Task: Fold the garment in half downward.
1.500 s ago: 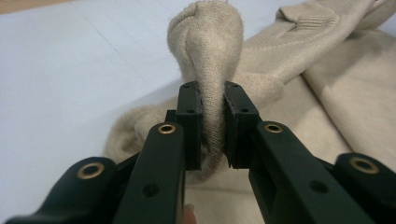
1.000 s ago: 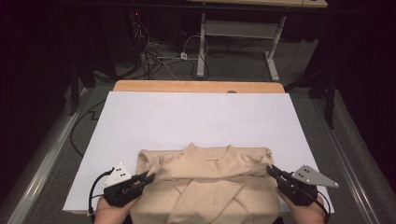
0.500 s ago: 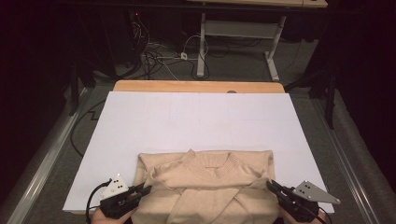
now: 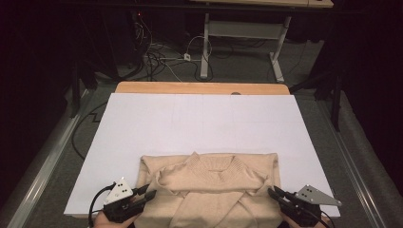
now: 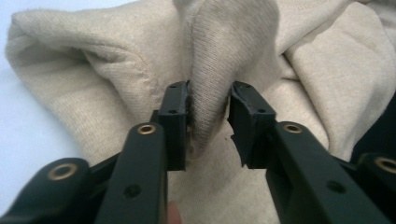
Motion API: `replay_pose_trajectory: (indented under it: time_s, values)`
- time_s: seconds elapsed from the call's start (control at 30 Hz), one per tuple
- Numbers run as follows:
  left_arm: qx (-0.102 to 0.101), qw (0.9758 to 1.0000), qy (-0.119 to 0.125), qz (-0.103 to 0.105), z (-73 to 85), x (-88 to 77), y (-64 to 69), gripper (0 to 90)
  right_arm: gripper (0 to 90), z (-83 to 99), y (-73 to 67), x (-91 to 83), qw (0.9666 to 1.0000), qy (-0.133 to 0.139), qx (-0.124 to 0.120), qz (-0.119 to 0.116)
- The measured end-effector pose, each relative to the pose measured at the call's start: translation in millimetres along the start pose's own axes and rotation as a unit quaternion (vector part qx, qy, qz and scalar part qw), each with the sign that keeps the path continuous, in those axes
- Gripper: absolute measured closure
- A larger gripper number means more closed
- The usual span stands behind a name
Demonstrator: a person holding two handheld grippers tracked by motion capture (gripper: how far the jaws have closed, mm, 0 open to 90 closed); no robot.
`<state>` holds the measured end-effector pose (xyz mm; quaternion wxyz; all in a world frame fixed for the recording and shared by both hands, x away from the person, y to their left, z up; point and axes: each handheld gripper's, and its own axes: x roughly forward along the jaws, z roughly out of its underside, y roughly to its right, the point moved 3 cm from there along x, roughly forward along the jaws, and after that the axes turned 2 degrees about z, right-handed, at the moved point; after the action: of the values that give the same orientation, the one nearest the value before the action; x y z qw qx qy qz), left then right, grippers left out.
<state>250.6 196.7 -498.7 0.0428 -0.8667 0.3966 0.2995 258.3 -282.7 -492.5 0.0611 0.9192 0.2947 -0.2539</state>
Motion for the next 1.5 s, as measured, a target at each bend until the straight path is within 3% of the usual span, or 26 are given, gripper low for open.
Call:
replay_pose_trajectory:
  time_s: [0.17,0.4,0.7,0.97,1.03,1.27,1.5]
  values:
    - [-0.003,0.9999,0.016,-0.001,-3.9,-5.2,-1.0,54.0,60.8,-8.0,0.2,-5.6,0.9998,0.014,0.009,-0.006]
    - [-0.015,0.9991,0.03,-0.024,-5.3,-12.6,-10.4,35.5,39.5,-10.2,11.4,-10.6,0.9993,0.031,0.02,0.006]
    - [-0.04,0.9978,0.021,-0.048,-2.2,-14.2,-26.2,13.7,22.4,-5.8,23.6,-10.3,0.9984,0.033,0.041,0.02]
    - [-0.06,0.9962,0.012,-0.062,-0.9,-13.6,-35.2,1.8,7.7,-4.2,30.9,-9.3,0.9974,0.032,0.054,0.036]
    - [-0.069,0.9948,0.01,-0.074,-1.0,-13.3,-37.0,0.0,3.1,-4.3,32.1,-9.3,0.9967,0.03,0.061,0.043]
    - [-0.076,0.9943,0.011,-0.075,-3.4,-14.8,-39.0,0.0,0.5,-8.2,35.0,-9.8,0.9967,0.027,0.06,0.049]
    - [-0.082,0.9928,0.0,-0.087,-17.4,-17.4,-45.0,0.0,3.5,-26.9,40.6,-9.2,0.9966,0.031,0.051,0.057]
